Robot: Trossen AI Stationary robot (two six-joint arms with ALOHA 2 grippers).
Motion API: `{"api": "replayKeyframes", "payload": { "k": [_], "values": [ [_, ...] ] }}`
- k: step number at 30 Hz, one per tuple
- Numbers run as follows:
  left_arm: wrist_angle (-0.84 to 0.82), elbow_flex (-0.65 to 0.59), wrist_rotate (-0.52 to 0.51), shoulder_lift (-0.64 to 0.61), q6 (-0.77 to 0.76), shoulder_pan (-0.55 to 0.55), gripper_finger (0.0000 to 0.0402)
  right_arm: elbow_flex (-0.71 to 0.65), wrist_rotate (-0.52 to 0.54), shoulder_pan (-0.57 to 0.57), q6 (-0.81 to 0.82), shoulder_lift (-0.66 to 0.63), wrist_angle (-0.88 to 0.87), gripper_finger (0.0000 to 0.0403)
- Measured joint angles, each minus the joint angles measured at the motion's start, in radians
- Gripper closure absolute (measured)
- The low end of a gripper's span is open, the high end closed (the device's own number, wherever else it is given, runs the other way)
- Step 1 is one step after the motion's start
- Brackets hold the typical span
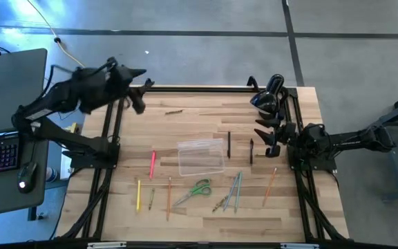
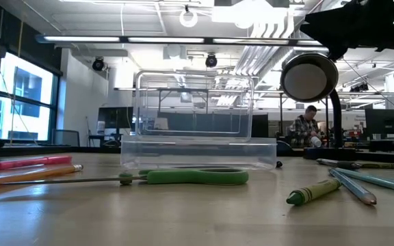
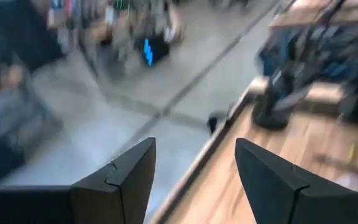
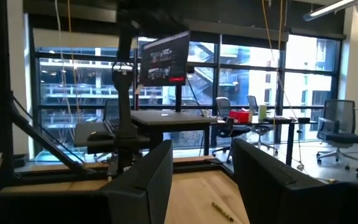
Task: Pick & place school supplies into a supply box
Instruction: Put the green crayon into the supply box
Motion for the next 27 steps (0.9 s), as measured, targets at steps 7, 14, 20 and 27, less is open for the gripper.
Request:
{"api": "replayKeyframes", "payload": {
  "k": [7,14,20,27],
  "values": [
    [0.126,-0.237,0.331,0.002,0.008,0.351,0.0151,0.000,-0.222,0.001,0.029,0.000,-0.008,0.0256],
    [0.469,-0.540,0.789,0.041,0.034,0.580,0.0151,0.000,-0.285,0.001,0.049,0.000,-0.074,0.0256],
    [0.748,-0.792,0.855,0.108,0.048,0.639,0.0151,0.000,-0.285,0.001,0.037,0.000,-0.206,0.0256],
    [0.953,-0.954,0.907,0.181,0.053,0.636,0.0151,0.000,-0.285,0.001,0.037,0.000,-0.286,0.0256]
  ]
}}
